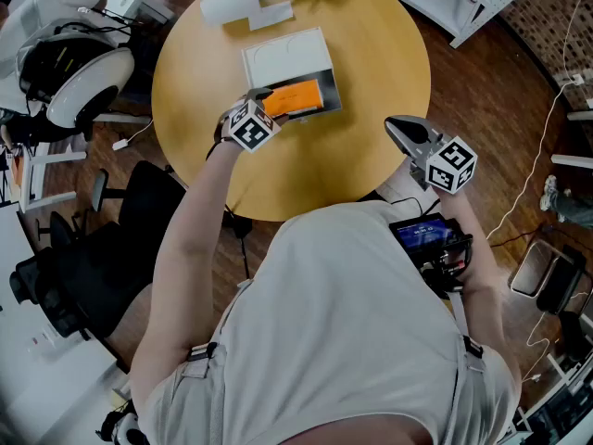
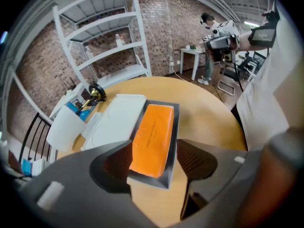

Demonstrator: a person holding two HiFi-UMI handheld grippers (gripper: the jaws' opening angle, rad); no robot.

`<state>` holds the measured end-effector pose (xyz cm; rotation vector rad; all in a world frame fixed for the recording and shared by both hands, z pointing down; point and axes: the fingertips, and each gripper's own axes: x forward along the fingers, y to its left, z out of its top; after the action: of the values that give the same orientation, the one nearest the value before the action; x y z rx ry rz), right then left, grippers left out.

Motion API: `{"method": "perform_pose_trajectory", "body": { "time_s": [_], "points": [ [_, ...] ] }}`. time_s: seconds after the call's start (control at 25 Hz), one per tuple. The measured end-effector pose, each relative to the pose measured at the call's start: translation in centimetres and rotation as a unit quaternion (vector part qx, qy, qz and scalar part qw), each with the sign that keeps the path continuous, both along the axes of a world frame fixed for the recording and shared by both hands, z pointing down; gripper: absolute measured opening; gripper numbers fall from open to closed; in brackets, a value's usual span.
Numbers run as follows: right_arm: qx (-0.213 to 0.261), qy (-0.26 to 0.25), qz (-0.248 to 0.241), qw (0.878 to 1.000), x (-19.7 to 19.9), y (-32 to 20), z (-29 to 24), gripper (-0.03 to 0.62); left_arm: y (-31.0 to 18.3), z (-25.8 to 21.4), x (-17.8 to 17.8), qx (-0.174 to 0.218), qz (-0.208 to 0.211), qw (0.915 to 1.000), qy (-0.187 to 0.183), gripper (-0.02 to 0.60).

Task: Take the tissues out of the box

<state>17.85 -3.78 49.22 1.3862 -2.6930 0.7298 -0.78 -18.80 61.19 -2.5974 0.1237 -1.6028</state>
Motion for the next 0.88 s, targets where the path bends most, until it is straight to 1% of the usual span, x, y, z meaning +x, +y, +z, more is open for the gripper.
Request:
{"method": "perform_pose_trajectory", "body": {
  "time_s": [0.04, 0.08, 0.12, 0.2, 0.24, 0.32, 0.36, 0.44, 0.52, 0.64, 0.76, 0.88],
  "points": [
    [-0.002, -0.001, 0.006, 1.000, 0.5, 0.4, 0.2, 0.000, -0.5, 0.8, 0.1, -0.004, 0.019, 0.9995, -0.025, 0.300],
    [-0.003, -0.001, 0.013, 1.000, 0.9, 0.7, 0.3, 0.000, -1.0, 1.6, 0.2, -0.007, 0.038, 0.9980, -0.049, 0.329],
    [-0.005, -0.001, 0.021, 1.000, 1.5, 1.1, 0.4, 0.000, -1.3, 2.4, 0.2, -0.010, 0.056, 0.9957, -0.073, 0.366],
    [-0.008, -0.001, 0.040, 0.999, 2.8, 1.9, 0.5, 0.000, -1.6, 3.8, 0.2, -0.015, 0.088, 0.9892, -0.117, 0.392],
    [-0.010, -0.001, 0.050, 0.999, 3.4, 2.2, 0.5, 0.000, -1.6, 4.5, 0.2, -0.017, 0.099, 0.9859, -0.133, 0.395],
    [-0.012, -0.001, 0.066, 0.998, 4.3, 2.7, 0.4, 0.000, -1.6, 5.5, 0.2, -0.019, 0.110, 0.9817, -0.154, 0.392],
    [-0.013, -0.001, 0.070, 0.997, 4.6, 2.9, 0.4, 0.000, -1.6, 5.8, 0.2, -0.020, 0.112, 0.9807, -0.159, 0.372],
    [-0.014, 0.000, 0.072, 0.997, 4.9, 3.0, 0.6, 0.000, -1.4, 6.0, 0.1, -0.017, 0.114, 0.9804, -0.160, 0.327],
    [-0.016, 0.001, 0.068, 0.998, 4.9, 3.0, 0.8, 0.000, -1.2, 5.9, 0.2, -0.008, 0.118, 0.9802, -0.159, 0.309],
    [-0.018, 0.004, 0.047, 0.999, 4.1, 2.3, 0.9, 0.000, -1.4, 4.8, -0.1, 0.021, 0.117, 0.9808, -0.155, 0.295],
    [-0.014, 0.006, 0.021, 1.000, 2.8, 0.6, 0.7, 0.000, -1.7, 2.3, -0.9, 0.044, 0.092, 0.9865, -0.127, 0.293],
    [-0.006, 0.009, -0.007, 1.000, 1.0, -0.7, 0.1, 0.000, -1.2, -0.8, -2.8, 0.073, 0.065, 0.9900, -0.102, 0.294]
  ]
}}
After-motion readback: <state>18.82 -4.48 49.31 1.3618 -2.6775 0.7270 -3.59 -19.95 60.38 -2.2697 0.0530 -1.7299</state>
